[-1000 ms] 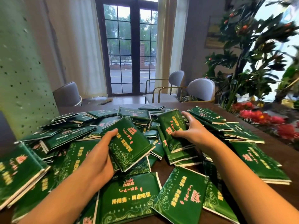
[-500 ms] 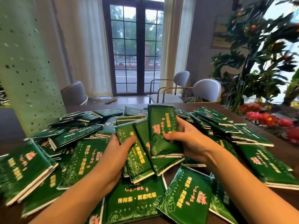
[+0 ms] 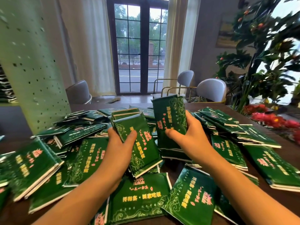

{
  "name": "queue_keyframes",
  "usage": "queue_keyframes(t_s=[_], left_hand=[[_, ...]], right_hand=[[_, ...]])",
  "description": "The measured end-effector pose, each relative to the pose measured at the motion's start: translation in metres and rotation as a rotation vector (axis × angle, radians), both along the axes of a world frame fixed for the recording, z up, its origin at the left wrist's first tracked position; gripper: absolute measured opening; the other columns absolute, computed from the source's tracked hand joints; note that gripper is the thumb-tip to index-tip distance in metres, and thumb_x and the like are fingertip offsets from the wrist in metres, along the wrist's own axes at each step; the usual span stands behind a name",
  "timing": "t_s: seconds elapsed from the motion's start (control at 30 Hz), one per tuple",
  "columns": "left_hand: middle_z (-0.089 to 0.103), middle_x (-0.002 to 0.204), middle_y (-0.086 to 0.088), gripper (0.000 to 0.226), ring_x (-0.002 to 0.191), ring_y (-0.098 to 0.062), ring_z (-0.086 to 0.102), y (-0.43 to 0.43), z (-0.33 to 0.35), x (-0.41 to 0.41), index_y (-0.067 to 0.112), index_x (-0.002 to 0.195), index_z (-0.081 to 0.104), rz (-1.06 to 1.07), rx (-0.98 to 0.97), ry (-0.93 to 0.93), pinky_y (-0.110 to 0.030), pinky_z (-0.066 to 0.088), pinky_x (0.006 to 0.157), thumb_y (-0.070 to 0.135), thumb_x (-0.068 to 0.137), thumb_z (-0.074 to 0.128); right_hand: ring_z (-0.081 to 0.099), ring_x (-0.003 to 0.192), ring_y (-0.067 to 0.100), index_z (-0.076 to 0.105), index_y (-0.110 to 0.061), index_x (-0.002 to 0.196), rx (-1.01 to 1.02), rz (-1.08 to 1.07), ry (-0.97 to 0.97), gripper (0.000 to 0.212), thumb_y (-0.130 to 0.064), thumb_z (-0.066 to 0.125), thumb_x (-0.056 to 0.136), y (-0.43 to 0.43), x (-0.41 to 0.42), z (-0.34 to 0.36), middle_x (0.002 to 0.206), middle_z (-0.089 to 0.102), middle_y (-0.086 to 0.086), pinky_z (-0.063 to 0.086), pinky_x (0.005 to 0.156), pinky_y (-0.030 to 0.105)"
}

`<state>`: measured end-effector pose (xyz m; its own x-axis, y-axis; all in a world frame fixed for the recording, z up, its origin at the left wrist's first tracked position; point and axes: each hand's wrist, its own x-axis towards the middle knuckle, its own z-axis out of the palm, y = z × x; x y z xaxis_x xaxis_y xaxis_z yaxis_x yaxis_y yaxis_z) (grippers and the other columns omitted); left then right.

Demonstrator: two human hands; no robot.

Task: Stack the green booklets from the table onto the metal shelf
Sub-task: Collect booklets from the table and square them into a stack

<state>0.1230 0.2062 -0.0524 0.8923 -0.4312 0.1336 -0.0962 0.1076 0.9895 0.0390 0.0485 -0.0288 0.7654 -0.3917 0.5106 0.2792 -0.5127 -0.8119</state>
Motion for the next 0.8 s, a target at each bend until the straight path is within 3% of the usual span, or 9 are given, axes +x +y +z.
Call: queue_keyframes(t_s=[0.13,0.23,0.33,0.4,0.47,0.5,0.57,0.7,0.8], left_hand=[[0.045,0.145,0.000,0.064,0.130,-0.023,0.047,-0.002,-0.001,-0.007,0.032,0.145,0.020,0.030,0.077,-0.075,-0.050,0.037,0.109,0.043,0.093,0.054],[0.034,0.153,0.003,0.057,0.137,-0.019,0.036,-0.003,0.001,-0.011,0.026,0.147,0.016,0.027,0.125,-0.083,-0.041,0.028,0.115,0.041,0.098,0.041],[-0.004,0.152,0.022,0.085,0.138,0.004,0.001,-0.003,0.006,-0.017,0.029,0.152,-0.007,-0.040,0.072,-0.014,-0.025,0.006,0.115,0.064,0.084,0.030],[-0.012,0.140,0.030,0.105,0.130,0.010,-0.002,-0.002,0.007,-0.019,0.032,0.150,-0.010,-0.074,0.023,0.018,-0.027,0.006,0.115,0.075,0.064,0.032],[-0.002,0.147,0.026,0.111,0.134,0.008,0.010,0.000,0.006,-0.018,0.036,0.151,0.001,-0.134,0.023,-0.001,-0.030,0.016,0.116,0.082,0.062,0.048],[0.024,0.152,0.019,0.106,0.135,0.004,0.030,0.000,0.006,-0.019,0.037,0.147,0.016,-0.152,0.023,-0.020,-0.031,0.031,0.112,0.079,0.062,0.062],[0.063,0.119,0.013,0.075,0.105,0.003,0.062,-0.001,0.003,-0.015,0.037,0.125,0.034,-0.133,0.074,-0.109,-0.020,0.050,0.085,0.048,0.066,0.080],[0.070,0.112,0.006,0.067,0.103,-0.007,0.066,-0.002,-0.002,-0.004,0.023,0.132,0.042,-0.113,0.094,-0.114,-0.035,0.050,0.093,0.031,0.075,0.078],[0.071,0.108,0.001,0.040,0.101,-0.018,0.067,-0.002,-0.003,0.001,0.018,0.125,0.051,-0.058,0.029,-0.013,-0.045,0.049,0.097,0.017,0.088,0.064]], right_hand=[[0.048,0.101,0.000,0.055,-0.024,0.111,-0.271,0.036,0.023,0.033,-0.017,0.061,0.079,0.020,0.004,-0.011,0.108,0.050,-0.002,0.038,0.083,0.012],[0.041,0.108,-0.010,0.045,-0.025,0.135,-0.314,0.089,0.082,0.059,-0.030,0.058,0.078,0.030,0.004,-0.014,0.120,0.045,-0.006,0.031,0.085,0.000],[0.036,0.108,-0.018,0.030,-0.028,0.145,-0.319,0.126,0.129,0.075,-0.041,0.059,0.077,0.032,0.003,-0.015,0.129,0.037,-0.014,0.031,0.087,0.000],[0.038,0.108,-0.016,0.027,-0.033,0.144,-0.274,0.178,0.137,0.076,-0.041,0.064,0.078,0.031,0.002,-0.014,0.131,0.035,-0.016,0.035,0.088,0.004],[0.042,0.106,-0.014,0.027,-0.043,0.136,-0.206,0.239,0.133,0.070,-0.037,0.065,0.078,0.030,0.001,-0.012,0.131,0.034,-0.019,0.040,0.085,0.010],[0.044,0.105,-0.012,0.027,-0.046,0.132,-0.173,0.264,0.134,0.066,-0.036,0.063,0.078,0.030,0.000,-0.011,0.131,0.034,-0.022,0.043,0.085,0.013],[0.048,0.103,-0.007,0.029,-0.047,0.131,-0.103,0.325,0.147,0.063,-0.027,0.058,0.078,0.028,0.000,-0.010,0.129,0.037,-0.022,0.047,0.085,0.019],[0.057,0.090,0.001,0.032,-0.021,0.145,0.049,0.388,0.224,0.072,-0.008,0.050,0.077,0.017,0.004,-0.007,0.120,0.052,-0.005,0.049,0.081,0.020],[0.061,0.089,0.006,0.042,-0.020,0.138,-0.027,0.248,0.163,0.055,0.007,0.044,0.090,0.003,0.004,-0.002,0.122,0.056,-0.006,0.052,0.080,0.024]])
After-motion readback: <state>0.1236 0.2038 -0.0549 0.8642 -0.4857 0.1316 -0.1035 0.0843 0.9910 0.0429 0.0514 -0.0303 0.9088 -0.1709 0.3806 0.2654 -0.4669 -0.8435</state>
